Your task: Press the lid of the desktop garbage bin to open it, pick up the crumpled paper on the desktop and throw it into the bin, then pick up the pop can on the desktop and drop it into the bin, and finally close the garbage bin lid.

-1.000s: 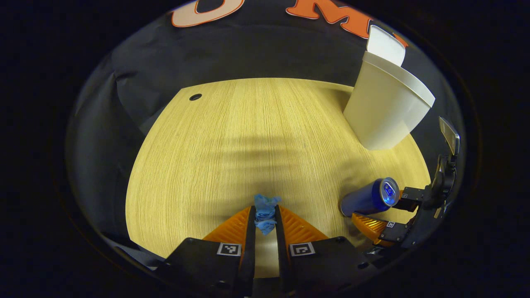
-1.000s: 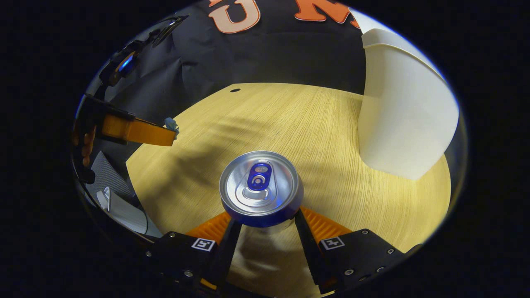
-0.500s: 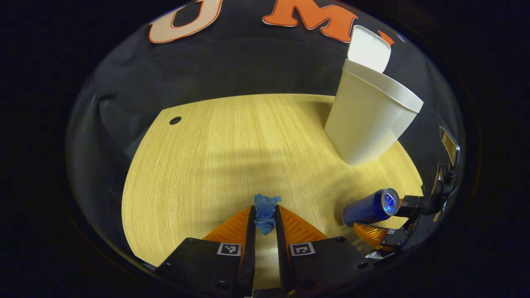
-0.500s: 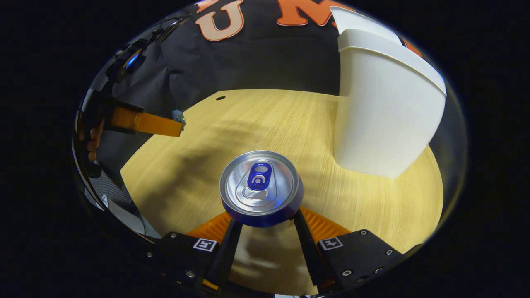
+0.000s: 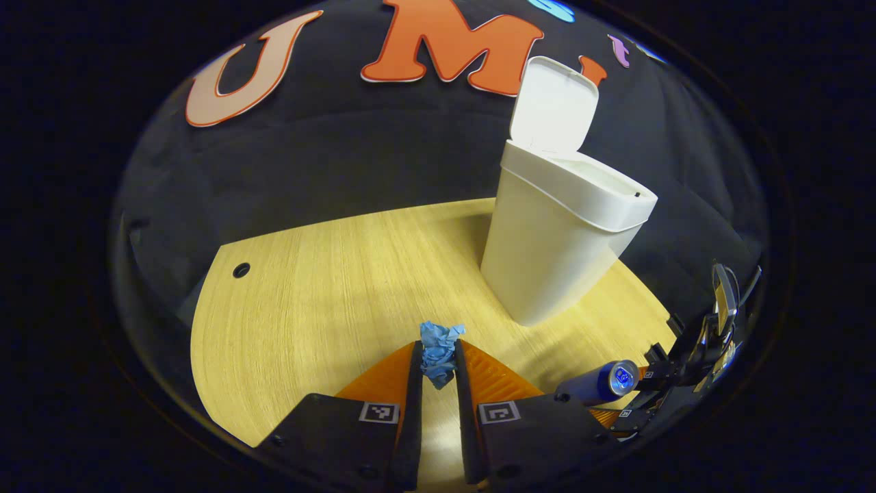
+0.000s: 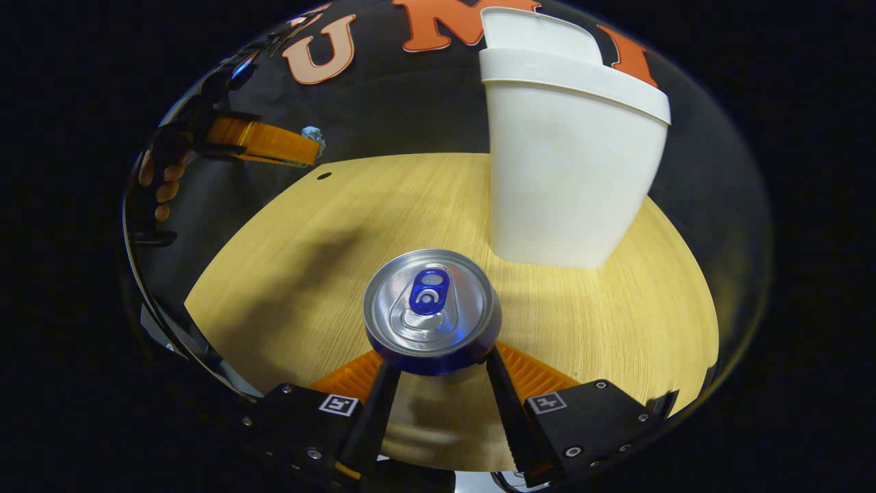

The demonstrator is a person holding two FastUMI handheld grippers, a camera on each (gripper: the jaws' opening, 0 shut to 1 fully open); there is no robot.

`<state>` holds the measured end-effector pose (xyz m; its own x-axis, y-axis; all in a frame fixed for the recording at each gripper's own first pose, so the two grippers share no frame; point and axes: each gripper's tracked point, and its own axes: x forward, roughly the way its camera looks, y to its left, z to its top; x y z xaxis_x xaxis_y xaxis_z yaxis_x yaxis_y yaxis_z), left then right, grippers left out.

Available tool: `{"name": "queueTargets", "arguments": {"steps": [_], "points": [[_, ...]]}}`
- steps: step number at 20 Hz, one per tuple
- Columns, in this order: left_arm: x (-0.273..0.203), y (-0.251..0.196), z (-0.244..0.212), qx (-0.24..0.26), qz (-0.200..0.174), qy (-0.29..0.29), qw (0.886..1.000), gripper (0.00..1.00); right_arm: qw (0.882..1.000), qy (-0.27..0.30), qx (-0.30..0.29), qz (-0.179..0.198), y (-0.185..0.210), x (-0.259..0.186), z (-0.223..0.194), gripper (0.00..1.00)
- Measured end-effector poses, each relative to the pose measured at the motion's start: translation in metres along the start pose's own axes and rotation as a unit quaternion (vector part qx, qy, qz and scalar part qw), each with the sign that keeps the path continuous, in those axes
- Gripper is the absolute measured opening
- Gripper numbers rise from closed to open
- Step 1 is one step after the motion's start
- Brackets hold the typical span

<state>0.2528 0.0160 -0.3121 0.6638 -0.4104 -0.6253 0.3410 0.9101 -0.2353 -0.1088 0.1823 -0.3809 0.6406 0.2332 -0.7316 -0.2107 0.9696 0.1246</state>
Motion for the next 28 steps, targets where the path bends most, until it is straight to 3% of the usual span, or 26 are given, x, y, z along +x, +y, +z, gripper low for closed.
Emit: {"name": "queueTargets", "arguments": {"steps": [1, 9, 10, 11, 13, 17, 18, 20, 21, 23, 24, 25, 28], "points": [[0.001, -0.004, 0.009, 0.007, -0.004, -0.007, 1.0, 0.29, 1.0, 0.003, 0.011, 0.006, 0.004, -0.005, -0.007, 0.75], [0.015, -0.051, 0.101, 0.059, -0.044, -0.08, 0.994, 0.28, 0.996, -0.01, 0.067, -0.056, -0.03, -0.048, -0.032, 0.75], [0.015, -0.061, 0.117, 0.063, -0.051, -0.094, 0.992, 0.28, 0.995, -0.009, 0.073, -0.062, -0.036, -0.053, -0.034, 0.7], [0.016, -0.069, 0.131, 0.065, -0.059, -0.107, 0.99, 0.28, 0.994, -0.009, 0.083, -0.069, -0.042, -0.057, -0.038, 0.75], [0.014, -0.083, 0.148, 0.072, -0.071, -0.127, 0.987, 0.28, 0.992, -0.01, 0.099, -0.079, -0.047, -0.063, -0.044, 0.75], [0.012, -0.12, 0.184, 0.086, -0.094, -0.158, 0.979, 0.28, 0.987, -0.017, 0.124, -0.104, -0.064, -0.08, -0.055, 0.7], [0.013, -0.129, 0.192, 0.087, -0.1, -0.164, 0.977, 0.28, 0.985, -0.019, 0.132, -0.11, -0.068, -0.084, -0.058, 0.75], [0.017, -0.143, 0.201, 0.091, -0.109, -0.168, 0.975, 0.28, 0.981, -0.023, 0.146, -0.123, -0.076, -0.093, -0.063, 0.7], [0.02, -0.151, 0.204, 0.094, -0.114, -0.168, 0.975, 0.28, 0.98, -0.023, 0.151, -0.127, -0.079, -0.097, -0.066, 0.75], [0.025, -0.163, 0.206, 0.096, -0.122, -0.169, 0.973, 0.28, 0.978, -0.024, 0.158, -0.137, -0.085, -0.103, -0.071, 0.75], [0.027, -0.17, 0.208, 0.098, -0.125, -0.169, 0.973, 0.28, 0.976, -0.025, 0.164, -0.144, -0.088, -0.107, -0.073, 0.7], [0.031, -0.175, 0.21, 0.1, -0.126, -0.168, 0.973, 0.28, 0.972, -0.029, 0.174, -0.153, -0.093, -0.113, -0.077, 0.75], [0.04, -0.183, 0.211, 0.103, -0.128, -0.162, 0.973, 0.28, 0.968, -0.03, 0.191, -0.162, -0.1, -0.12, -0.084, 0.75]]}}
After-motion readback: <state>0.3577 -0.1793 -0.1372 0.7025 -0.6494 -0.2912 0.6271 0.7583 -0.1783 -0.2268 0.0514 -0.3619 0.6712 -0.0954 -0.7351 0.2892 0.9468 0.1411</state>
